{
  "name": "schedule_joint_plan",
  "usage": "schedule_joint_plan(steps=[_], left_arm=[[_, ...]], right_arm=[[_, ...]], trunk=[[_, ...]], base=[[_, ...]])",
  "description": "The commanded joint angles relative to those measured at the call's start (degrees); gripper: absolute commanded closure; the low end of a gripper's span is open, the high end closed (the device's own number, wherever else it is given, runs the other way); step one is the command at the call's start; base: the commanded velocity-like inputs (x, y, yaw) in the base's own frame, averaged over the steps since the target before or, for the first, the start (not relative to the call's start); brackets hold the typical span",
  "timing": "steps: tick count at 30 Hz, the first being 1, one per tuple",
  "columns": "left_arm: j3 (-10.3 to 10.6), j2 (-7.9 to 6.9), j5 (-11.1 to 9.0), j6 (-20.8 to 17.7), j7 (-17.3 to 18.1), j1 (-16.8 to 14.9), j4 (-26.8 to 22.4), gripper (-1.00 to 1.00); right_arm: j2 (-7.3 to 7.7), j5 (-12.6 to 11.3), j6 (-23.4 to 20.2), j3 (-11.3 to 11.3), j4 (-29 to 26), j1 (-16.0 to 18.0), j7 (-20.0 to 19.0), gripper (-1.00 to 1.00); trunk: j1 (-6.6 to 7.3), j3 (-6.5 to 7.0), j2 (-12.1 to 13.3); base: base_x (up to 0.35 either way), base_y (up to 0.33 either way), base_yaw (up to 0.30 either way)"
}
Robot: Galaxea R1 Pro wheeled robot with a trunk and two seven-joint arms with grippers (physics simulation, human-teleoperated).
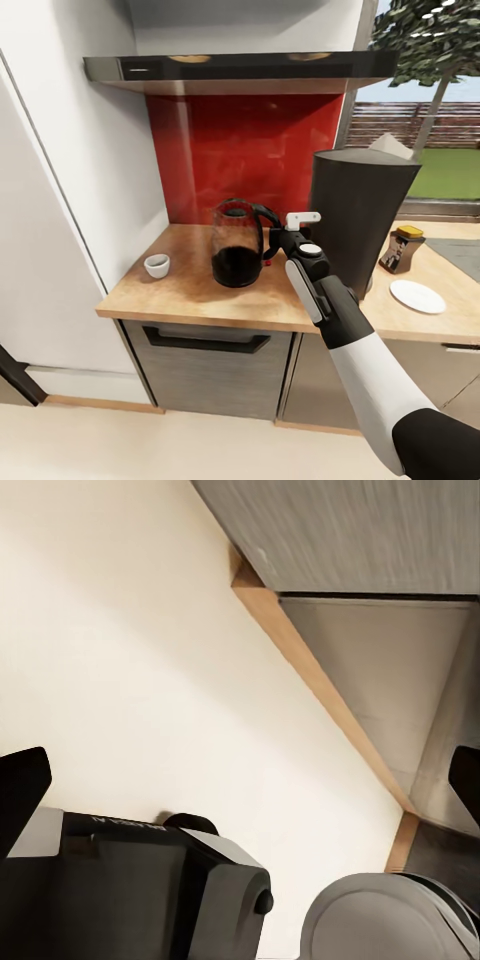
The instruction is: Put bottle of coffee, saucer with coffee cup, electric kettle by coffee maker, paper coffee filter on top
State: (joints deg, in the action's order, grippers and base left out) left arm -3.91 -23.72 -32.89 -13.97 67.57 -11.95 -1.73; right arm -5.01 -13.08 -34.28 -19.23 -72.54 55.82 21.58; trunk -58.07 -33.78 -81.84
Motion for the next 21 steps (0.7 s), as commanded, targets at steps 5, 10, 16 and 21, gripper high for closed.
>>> schedule_joint_plan(steps=[5, 10, 16, 21], left_arm=[[-0.36, -0.01, 0.19, -0.55, 0.20, 0.00, -0.02, -1.00], [-0.35, -0.01, 0.19, -0.56, 0.19, 0.00, -0.02, -1.00], [-0.35, -0.01, 0.19, -0.54, 0.19, 0.00, -0.02, -1.00], [-0.35, -0.01, 0.19, -0.54, 0.19, 0.00, -0.02, -1.00]], right_arm=[[0.00, -0.45, -0.10, -0.06, -0.05, 0.07, 0.57, 1.00], [0.00, -0.45, -0.09, -0.07, -0.18, 0.07, 0.57, 1.00], [0.00, -0.40, -0.08, 0.04, -0.39, 0.03, 1.04, 1.00], [-0.02, -0.53, -0.08, 0.00, -0.42, -0.01, 5.25, 1.00]], trunk=[[0.00, -0.05, -0.03], [0.00, -0.05, -0.03], [0.00, -0.05, -0.03], [0.00, -0.05, -0.03]], base=[[-0.039, 0.037, -0.079], [-0.160, 0.193, -0.012], [-0.096, 0.140, -0.001], [-0.010, 0.014, 0.000]])
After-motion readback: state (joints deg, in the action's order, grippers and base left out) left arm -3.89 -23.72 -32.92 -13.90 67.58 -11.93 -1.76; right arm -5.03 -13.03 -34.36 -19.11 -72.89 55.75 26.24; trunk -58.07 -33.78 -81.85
